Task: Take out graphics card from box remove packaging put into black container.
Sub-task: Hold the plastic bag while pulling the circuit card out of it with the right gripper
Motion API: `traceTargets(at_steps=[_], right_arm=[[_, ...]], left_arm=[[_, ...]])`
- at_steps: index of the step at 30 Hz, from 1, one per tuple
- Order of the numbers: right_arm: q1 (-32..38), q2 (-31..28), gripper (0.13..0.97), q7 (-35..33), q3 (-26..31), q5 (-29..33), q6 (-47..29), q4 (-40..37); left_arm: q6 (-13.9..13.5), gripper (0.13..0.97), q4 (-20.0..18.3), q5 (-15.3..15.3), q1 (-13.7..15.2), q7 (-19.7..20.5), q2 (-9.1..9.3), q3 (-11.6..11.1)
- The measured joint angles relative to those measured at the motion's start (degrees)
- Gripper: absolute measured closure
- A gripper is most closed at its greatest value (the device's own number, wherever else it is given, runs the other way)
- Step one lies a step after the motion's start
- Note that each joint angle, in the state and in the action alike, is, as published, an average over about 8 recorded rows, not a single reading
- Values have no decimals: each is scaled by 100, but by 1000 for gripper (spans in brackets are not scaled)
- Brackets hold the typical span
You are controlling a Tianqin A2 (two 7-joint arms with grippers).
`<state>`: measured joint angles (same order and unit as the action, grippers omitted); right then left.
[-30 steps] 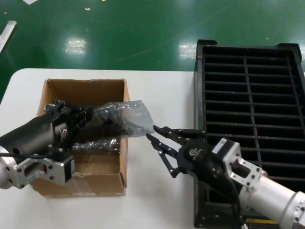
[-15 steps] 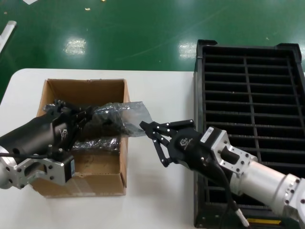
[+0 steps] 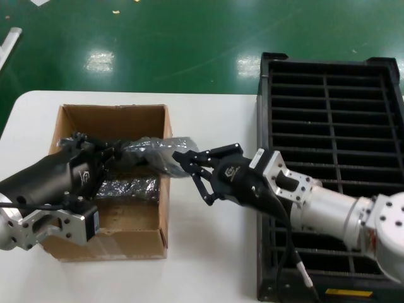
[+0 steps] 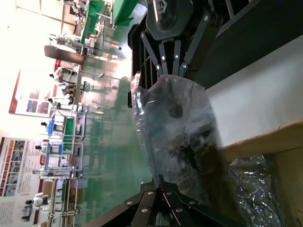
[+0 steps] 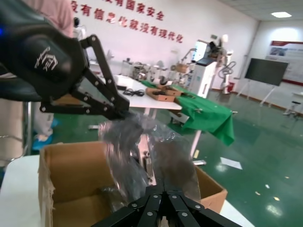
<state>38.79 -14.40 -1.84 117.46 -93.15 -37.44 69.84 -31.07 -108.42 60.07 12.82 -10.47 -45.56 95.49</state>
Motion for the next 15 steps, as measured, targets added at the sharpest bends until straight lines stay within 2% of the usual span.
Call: traceTargets(at_steps=[15], right_arm=[[968, 218, 952, -870, 61, -325, -1289, -1499]], left_arm=[[0, 959, 0, 0, 0, 0, 0, 0]])
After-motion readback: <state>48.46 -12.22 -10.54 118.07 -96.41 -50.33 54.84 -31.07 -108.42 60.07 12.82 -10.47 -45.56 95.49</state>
